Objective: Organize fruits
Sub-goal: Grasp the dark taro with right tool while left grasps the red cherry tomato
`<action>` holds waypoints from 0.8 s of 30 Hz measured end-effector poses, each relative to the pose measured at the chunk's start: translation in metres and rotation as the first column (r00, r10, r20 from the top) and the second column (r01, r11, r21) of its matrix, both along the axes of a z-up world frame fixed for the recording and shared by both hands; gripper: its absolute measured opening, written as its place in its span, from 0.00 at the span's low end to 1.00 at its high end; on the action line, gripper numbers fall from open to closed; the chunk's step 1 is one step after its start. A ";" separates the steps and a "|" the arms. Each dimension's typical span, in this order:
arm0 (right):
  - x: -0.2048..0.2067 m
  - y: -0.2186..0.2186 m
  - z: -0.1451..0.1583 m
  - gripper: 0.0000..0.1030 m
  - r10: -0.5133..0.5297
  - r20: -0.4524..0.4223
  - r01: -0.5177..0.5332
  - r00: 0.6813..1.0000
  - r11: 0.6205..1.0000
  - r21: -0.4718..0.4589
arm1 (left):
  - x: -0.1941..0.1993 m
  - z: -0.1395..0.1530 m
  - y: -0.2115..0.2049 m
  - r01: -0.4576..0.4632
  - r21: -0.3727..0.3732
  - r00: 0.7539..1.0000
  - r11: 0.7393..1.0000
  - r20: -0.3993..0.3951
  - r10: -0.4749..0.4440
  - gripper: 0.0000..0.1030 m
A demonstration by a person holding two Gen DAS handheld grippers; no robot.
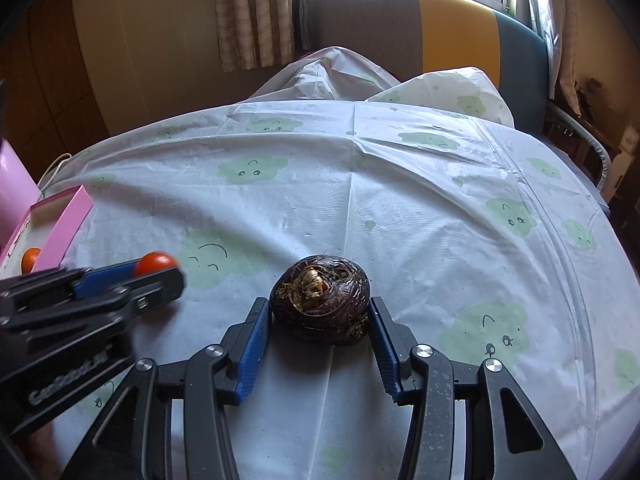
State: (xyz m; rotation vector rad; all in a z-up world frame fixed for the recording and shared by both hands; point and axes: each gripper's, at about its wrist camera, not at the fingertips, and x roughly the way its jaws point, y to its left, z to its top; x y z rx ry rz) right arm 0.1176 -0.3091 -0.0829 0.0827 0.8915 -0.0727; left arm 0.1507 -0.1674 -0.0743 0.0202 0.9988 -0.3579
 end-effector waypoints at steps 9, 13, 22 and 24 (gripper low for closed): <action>0.000 0.000 -0.001 0.48 0.001 -0.003 -0.001 1.000 1.000 -0.005 | -0.043 -0.004 0.036 -0.053 -0.005 0.994 0.999 0.097 0.053 0.28; 0.000 0.001 -0.001 0.48 0.001 -0.004 -0.001 1.000 1.000 -0.010 | -0.042 -0.007 0.033 -0.056 -0.002 0.993 0.998 0.107 0.056 0.28; 0.000 0.002 -0.002 0.48 0.002 0.002 -0.002 1.000 1.000 -0.020 | -0.040 -0.010 0.035 -0.056 -0.023 0.993 0.998 0.102 0.058 0.29; 0.000 0.002 -0.002 0.48 0.003 0.001 -0.003 1.000 1.000 -0.022 | -0.040 -0.010 0.034 -0.056 -0.023 0.993 0.998 0.104 0.058 0.29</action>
